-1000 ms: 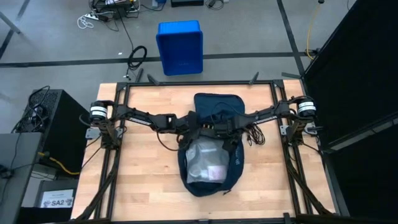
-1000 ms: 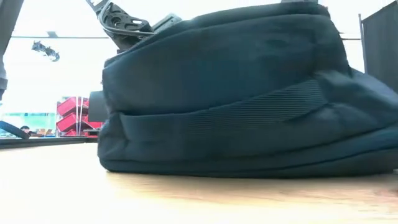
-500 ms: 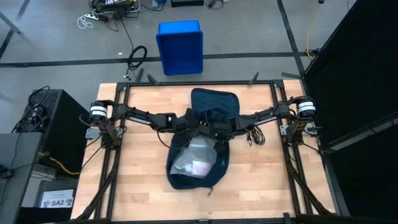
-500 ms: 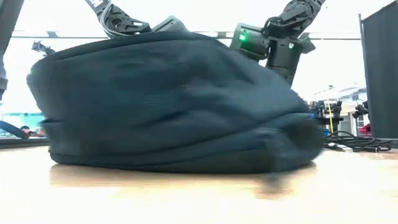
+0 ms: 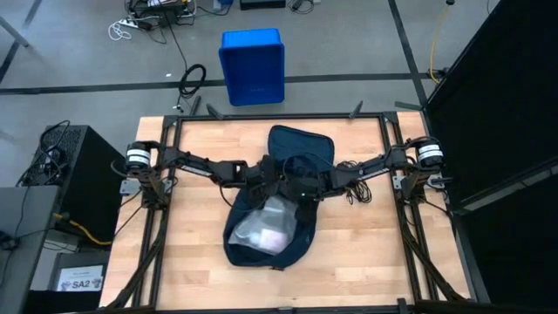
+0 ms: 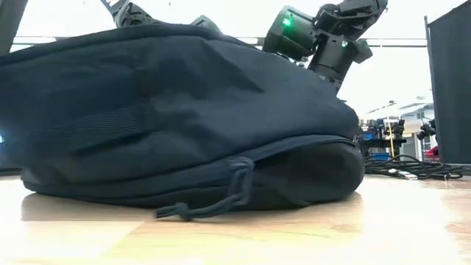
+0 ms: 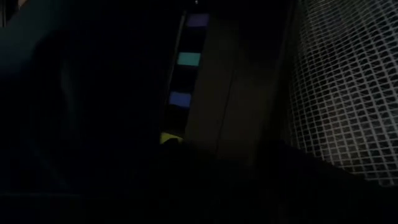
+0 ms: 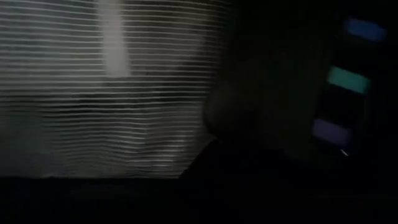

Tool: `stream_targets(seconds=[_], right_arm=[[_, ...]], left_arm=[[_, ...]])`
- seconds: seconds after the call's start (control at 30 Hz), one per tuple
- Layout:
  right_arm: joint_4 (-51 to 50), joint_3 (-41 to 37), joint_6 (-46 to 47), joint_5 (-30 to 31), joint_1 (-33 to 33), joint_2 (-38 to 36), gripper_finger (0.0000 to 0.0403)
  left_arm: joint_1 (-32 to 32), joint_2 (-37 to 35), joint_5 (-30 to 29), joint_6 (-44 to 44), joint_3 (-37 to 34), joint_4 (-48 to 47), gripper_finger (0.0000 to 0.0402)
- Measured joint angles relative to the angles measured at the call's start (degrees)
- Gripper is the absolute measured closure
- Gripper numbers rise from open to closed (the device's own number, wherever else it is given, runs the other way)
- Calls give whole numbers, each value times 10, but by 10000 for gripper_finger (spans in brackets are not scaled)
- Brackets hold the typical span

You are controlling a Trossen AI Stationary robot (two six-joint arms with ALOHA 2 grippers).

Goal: Unpack backpack
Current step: Remove the black portable pill from the backpack

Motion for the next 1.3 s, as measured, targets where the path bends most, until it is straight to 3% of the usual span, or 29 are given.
stream_targets(seconds=[0.27, 0.5, 0.8, 1.0, 1.3], right_arm=[[-69, 41, -8, -3, 10, -22, 402], [-61, 57, -1, 147, 3, -76, 402], [-62, 56, -6, 108, -76, -29, 403], [-89, 56, -1, 147, -115, -7, 403], [-101, 55, -10, 137, -134, -6, 403]], left_arm=[[-3, 0, 1, -1, 0, 1, 183], [-3, 0, 2, -3, 0, 1, 183], [-4, 0, 4, -3, 0, 5, 183], [-13, 0, 0, -1, 0, 4, 183], [-18, 0, 1, 1, 0, 0, 183]])
